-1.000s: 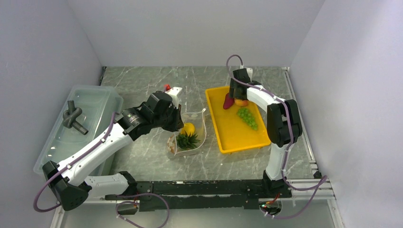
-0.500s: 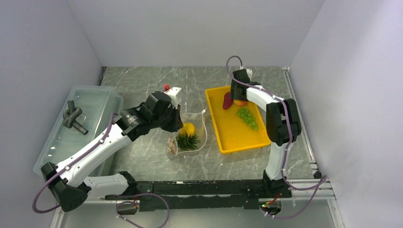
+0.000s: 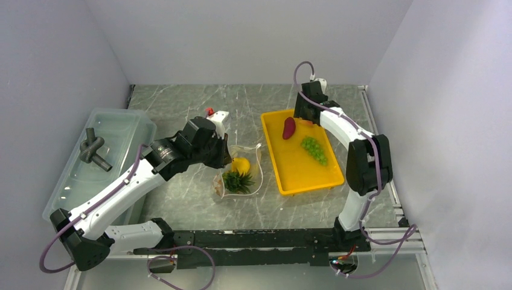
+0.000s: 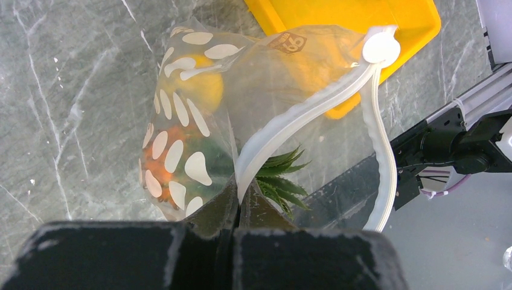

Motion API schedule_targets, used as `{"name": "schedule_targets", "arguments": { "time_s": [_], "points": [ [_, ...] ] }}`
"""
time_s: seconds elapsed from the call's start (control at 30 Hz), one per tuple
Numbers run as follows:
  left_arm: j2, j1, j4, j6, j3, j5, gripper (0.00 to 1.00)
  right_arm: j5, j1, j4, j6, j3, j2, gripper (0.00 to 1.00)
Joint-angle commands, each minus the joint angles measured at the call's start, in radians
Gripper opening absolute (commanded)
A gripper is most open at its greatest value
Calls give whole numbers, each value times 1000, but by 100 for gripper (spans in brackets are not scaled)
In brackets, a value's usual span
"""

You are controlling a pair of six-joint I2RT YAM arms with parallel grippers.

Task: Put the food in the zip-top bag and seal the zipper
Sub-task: Pick up the fake fruit from the bin.

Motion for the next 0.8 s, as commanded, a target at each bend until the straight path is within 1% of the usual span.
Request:
{"name": "schedule_targets", "arguments": {
  "time_s": [0.0,0.23,0.37,0.77],
  "points": [
    [-29,-1,28,-9,12,-1,0,-3,-3,11,9,-7,-99,35],
    [-16,-1,40,-12,3,5,0,-35,-2,21,19,-68,-209,34],
    [-14,-1,48,-11,-1,6,0,-66,-1,14,25,-87,-269,32],
    [-5,-2,54,-15,-4,-5,0,-166,32,14,21,-175,-510,31]
  ]
}}
